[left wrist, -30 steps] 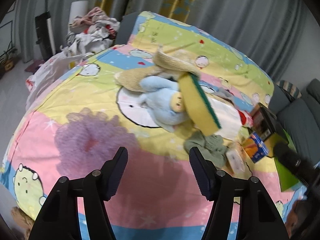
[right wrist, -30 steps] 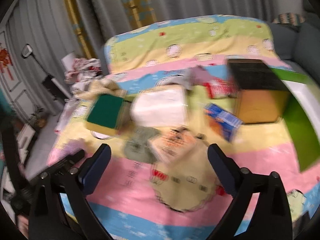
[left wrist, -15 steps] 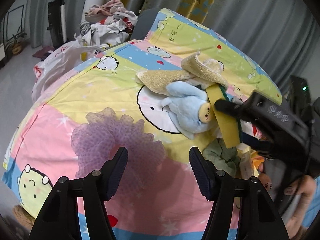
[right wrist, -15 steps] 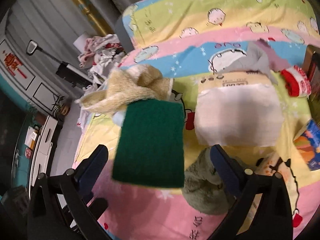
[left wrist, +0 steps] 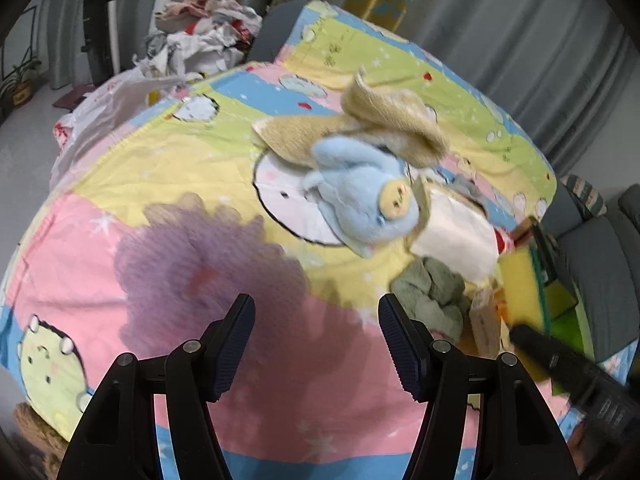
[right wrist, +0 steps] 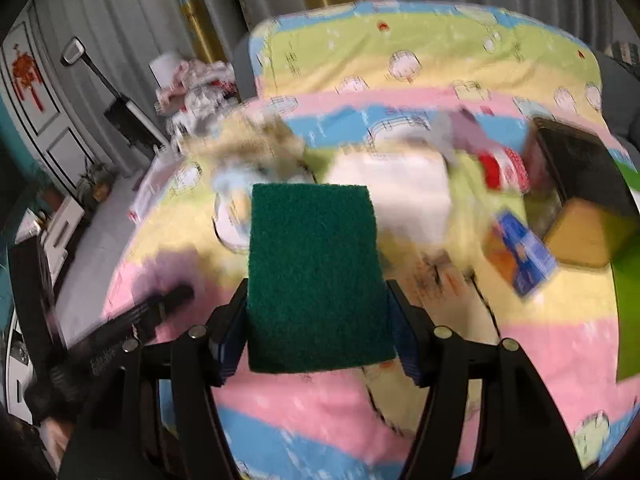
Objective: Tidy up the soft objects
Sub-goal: 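Grasp the green-and-yellow sponge with the right gripper, then carry the sponge to the green-rimmed box and release it inside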
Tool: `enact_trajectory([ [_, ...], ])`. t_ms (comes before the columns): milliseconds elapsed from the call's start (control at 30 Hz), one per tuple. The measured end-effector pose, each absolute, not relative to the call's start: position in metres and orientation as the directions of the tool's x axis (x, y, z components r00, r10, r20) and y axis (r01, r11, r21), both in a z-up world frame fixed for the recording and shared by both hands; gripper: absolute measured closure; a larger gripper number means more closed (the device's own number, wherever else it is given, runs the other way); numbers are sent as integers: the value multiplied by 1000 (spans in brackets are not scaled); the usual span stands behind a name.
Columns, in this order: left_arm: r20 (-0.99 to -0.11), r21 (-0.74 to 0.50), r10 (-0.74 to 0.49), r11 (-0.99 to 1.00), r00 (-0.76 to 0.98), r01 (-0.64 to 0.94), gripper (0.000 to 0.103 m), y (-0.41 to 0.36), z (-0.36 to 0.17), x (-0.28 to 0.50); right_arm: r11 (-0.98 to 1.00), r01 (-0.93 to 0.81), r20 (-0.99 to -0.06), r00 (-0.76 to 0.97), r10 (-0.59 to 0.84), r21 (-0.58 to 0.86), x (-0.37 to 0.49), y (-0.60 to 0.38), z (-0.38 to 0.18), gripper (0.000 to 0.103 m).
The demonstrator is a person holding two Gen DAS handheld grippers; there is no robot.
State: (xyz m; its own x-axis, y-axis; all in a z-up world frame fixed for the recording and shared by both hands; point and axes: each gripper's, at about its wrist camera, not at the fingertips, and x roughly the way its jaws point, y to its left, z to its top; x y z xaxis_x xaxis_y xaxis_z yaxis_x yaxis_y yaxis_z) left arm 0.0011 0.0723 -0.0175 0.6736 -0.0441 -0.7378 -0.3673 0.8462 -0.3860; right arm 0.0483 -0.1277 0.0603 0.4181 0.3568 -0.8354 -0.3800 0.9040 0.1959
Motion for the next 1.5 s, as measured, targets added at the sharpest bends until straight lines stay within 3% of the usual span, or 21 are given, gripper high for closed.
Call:
enact_trajectory([
  [100,-744,-399,-100,860,660,-319,38,59,-21,4,923,-358,-862,414,291,140,41,-137,41,38],
  [133,-743,-406,-120,863,659,-301,38,55,-21,5,928,-349,-873,403,274,130,40,-140,36,32],
  [167,-743,-407,-135,869,656,-282,38,50,-21,6,932,-338,-887,380,260,128,40,-144,29,16],
  [233,-743,-408,-161,878,649,-249,38,41,-22,7,931,-331,-876,392,281,150,39,-150,29,5],
  [433,-736,-448,-273,882,620,-144,34,19,-22,8,926,-263,-817,446,366,271,38,-180,50,2],
  [500,-708,-517,-352,849,612,-110,33,15,-23,7,912,-258,-787,463,407,320,37,-185,59,5],
  [633,-659,-580,-441,814,609,-37,33,-1,-21,6,890,-283,-769,451,453,358,46,-180,63,31],
  [800,-662,-560,-450,828,600,2,33,-20,-22,6,866,-269,-787,366,497,422,54,-179,39,37],
  [867,-657,-565,-468,825,591,26,38,-24,-23,6,855,-266,-789,335,516,446,55,-178,29,43],
  [933,-656,-563,-484,825,580,51,54,-31,-24,7,843,-260,-787,307,535,471,55,-178,22,52],
  [967,-655,-564,-493,823,573,62,55,-35,-26,9,834,-258,-782,294,549,489,55,-179,19,58],
  [1133,-660,-528,-462,846,593,72,57,-45,-21,11,832,-262,-770,318,553,490,53,-186,25,62],
  [1500,-522,-433,-514,847,681,308,57,-115,65,38,866,-233,-645,589,488,442,50,-248,120,60],
])
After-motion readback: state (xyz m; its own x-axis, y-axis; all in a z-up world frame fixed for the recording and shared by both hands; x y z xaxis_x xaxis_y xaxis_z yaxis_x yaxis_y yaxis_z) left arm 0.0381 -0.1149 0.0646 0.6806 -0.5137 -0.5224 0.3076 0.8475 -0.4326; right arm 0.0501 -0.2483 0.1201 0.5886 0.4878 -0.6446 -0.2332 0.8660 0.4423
